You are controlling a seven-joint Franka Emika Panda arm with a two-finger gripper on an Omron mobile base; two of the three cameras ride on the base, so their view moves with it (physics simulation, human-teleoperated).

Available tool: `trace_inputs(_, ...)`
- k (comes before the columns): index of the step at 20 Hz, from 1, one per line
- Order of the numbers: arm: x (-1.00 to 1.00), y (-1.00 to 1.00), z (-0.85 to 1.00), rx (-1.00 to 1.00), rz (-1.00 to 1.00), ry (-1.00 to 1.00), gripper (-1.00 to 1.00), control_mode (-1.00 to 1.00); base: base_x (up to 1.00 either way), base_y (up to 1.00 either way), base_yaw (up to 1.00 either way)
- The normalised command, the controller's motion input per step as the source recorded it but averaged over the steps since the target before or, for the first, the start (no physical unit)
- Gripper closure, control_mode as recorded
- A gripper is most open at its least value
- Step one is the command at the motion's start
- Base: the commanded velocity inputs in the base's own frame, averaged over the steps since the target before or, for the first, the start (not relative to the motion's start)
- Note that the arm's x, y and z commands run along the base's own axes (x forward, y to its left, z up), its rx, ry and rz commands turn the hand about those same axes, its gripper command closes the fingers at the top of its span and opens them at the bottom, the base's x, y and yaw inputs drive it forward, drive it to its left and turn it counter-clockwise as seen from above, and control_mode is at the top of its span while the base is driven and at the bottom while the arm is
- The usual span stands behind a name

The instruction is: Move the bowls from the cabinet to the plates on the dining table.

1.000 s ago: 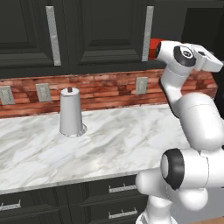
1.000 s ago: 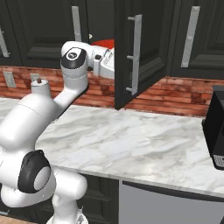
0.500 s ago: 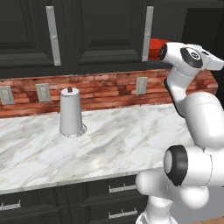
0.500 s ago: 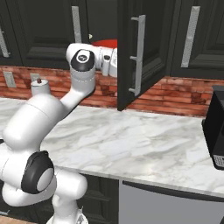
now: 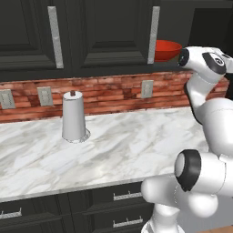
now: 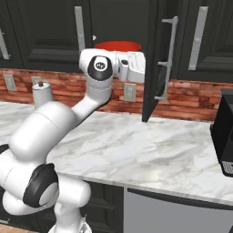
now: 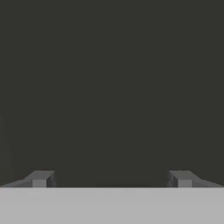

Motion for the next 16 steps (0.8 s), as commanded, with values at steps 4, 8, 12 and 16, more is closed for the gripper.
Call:
trace_inputs(4,-0.09,-0.54,0.00,-0.02,0.05,0.00,-1.00,-1.00,0.00,0.00,0.00)
trace_inputs(8,0.00,-0.53,0.00,-0.01,0.04,0.00,-1.00,-1.00,0.00,0.00,0.00)
trace_inputs(12,0.04,-0.49,0.03,0.00,0.05,-0.01,-1.00,-1.00,0.00,0.00,0.00)
trace_inputs(16,0.06,-0.43,0.09,0.00,0.07,-0.04,-1.00,-1.00,0.00,0.00,0.00)
